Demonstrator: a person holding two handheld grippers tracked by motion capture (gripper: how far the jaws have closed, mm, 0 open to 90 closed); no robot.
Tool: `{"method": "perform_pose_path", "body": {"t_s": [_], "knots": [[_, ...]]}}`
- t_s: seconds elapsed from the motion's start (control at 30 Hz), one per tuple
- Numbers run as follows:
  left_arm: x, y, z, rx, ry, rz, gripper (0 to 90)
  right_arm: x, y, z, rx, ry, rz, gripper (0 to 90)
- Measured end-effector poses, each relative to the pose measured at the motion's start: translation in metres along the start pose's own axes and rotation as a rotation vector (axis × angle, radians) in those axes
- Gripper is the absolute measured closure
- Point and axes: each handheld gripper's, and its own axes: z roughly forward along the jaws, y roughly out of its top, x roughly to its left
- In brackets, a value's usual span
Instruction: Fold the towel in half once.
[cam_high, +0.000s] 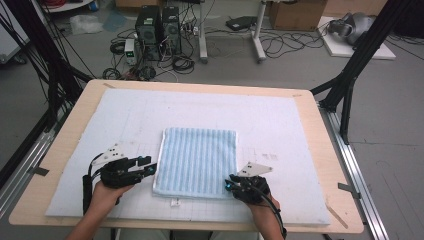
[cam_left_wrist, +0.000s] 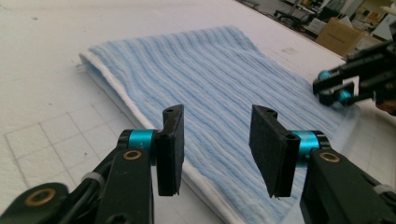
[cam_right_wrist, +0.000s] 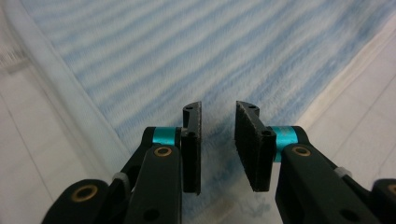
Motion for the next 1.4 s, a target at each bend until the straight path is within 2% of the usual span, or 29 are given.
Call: {"method": "perform_pose_path", "body": {"t_s": [0.1,0.17,0.2,0.27,0.33,0.4,0.57,0.7,0.77,0.83,0.93,1.1,1.2,1.3,1.37,1.4], "knots": [[0.008,0.006,0.005,-0.004,0.009,-0.006,54.2,-0.003,-0.001,-0.005,0.022,0.001,-0.026,72.9],[0.013,0.011,0.012,-0.002,0.012,-0.014,53.6,-0.005,0.000,-0.008,0.023,0.002,-0.021,71.8],[0.016,0.014,0.015,0.000,0.020,-0.016,53.2,-0.007,0.001,-0.009,0.011,-0.005,-0.019,71.8],[0.020,0.019,0.024,0.001,0.029,-0.024,52.3,-0.014,0.004,-0.013,-0.030,-0.010,0.021,70.4],[0.024,0.024,0.033,0.005,0.041,-0.016,54.7,-0.022,0.008,-0.015,-0.064,-0.028,0.036,68.8],[0.028,0.029,0.042,0.011,0.053,0.009,58.0,-0.028,0.010,-0.013,-0.075,-0.030,0.052,68.1],[0.039,0.039,0.065,0.026,0.076,0.023,64.7,-0.038,0.016,-0.004,-0.082,-0.028,0.051,65.5],[0.047,0.042,0.087,0.084,0.104,0.057,72.9,-0.046,0.021,-0.001,-0.104,-0.031,0.072,64.0],[0.052,0.042,0.098,0.125,0.115,0.045,72.3,-0.051,0.023,0.000,-0.116,-0.034,0.083,63.3],[0.055,0.040,0.106,0.173,0.160,0.056,71.3,-0.056,0.025,0.002,-0.122,-0.044,0.092,63.1],[0.059,0.039,0.111,0.208,0.194,0.035,69.7,-0.064,0.029,0.007,-0.135,-0.053,0.102,63.0],[0.058,0.039,0.110,0.234,0.206,0.064,70.4,-0.080,0.045,0.022,-0.147,-0.089,0.127,62.7],[0.058,0.039,0.108,0.238,0.205,0.062,70.9,-0.089,0.059,0.037,-0.142,-0.122,0.125,67.9],[0.059,0.038,0.107,0.234,0.202,0.056,70.9,-0.096,0.072,0.057,-0.121,-0.116,0.134,73.0],[0.059,0.038,0.107,0.235,0.201,0.051,70.9,-0.101,0.078,0.070,-0.078,-0.125,0.138,76.3],[0.059,0.038,0.107,0.235,0.199,0.049,70.9,-0.103,0.079,0.076,-0.051,-0.140,0.157,76.4]]}}
